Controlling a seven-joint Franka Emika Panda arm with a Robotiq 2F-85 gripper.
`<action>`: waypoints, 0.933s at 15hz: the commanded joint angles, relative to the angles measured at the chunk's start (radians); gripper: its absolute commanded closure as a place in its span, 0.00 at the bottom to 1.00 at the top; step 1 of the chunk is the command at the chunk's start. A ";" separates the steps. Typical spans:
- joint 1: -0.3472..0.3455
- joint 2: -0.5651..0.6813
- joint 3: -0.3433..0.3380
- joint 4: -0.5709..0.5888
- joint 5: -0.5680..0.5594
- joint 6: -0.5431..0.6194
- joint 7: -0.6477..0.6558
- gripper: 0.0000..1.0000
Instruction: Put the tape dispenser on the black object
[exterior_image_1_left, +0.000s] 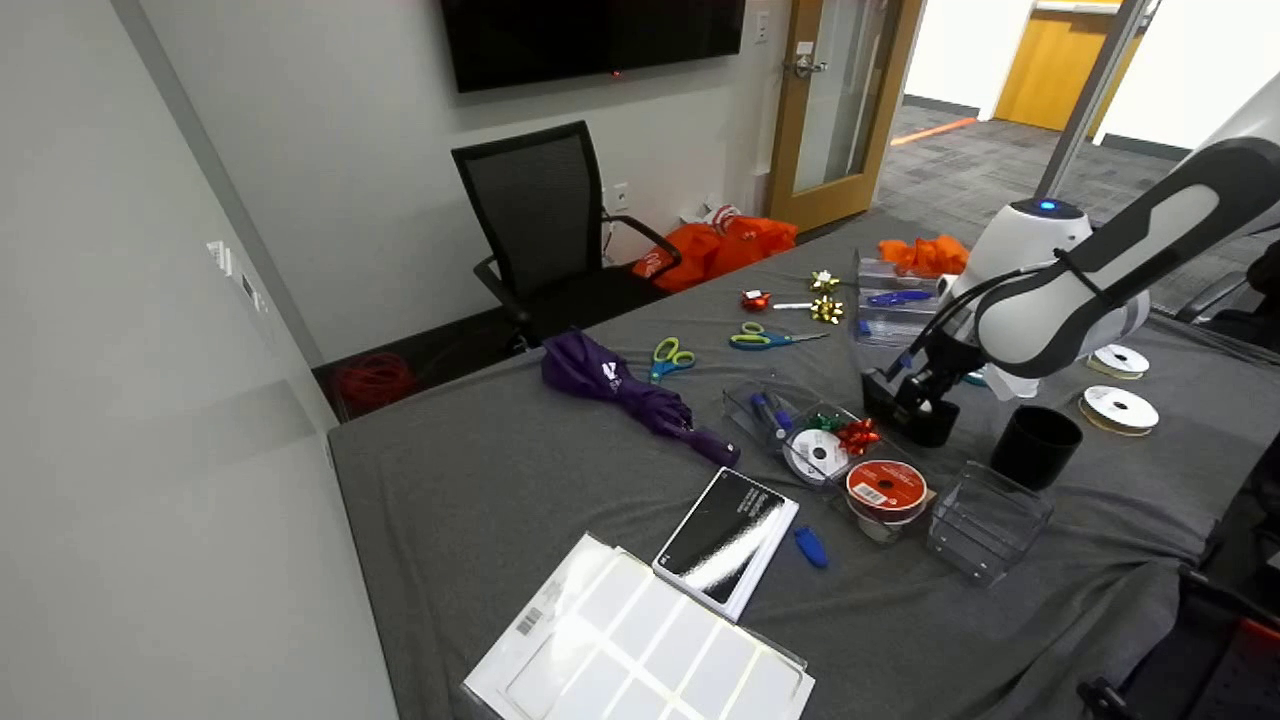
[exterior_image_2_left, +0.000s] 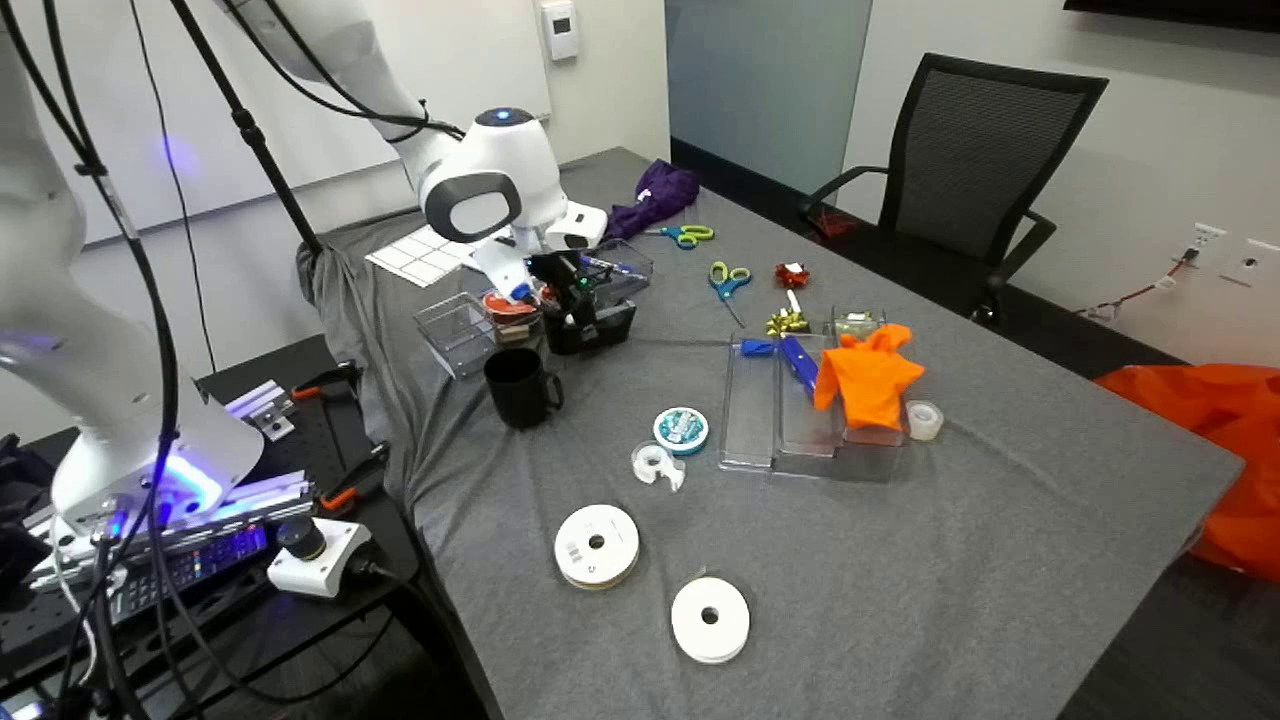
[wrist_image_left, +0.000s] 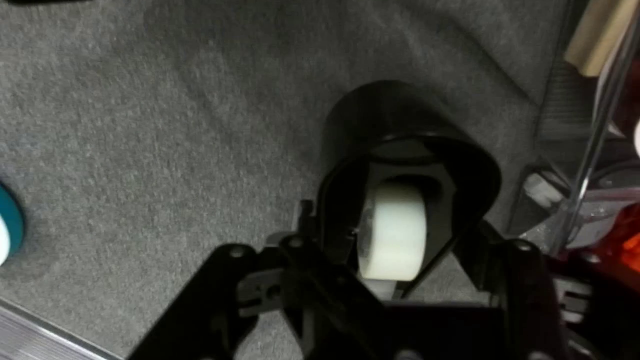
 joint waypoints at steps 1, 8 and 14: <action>0.046 -0.127 -0.019 -0.045 0.020 -0.067 0.067 0.59; 0.096 -0.298 0.055 -0.062 0.167 -0.195 0.108 0.59; 0.210 -0.395 0.133 -0.039 0.261 -0.197 0.085 0.59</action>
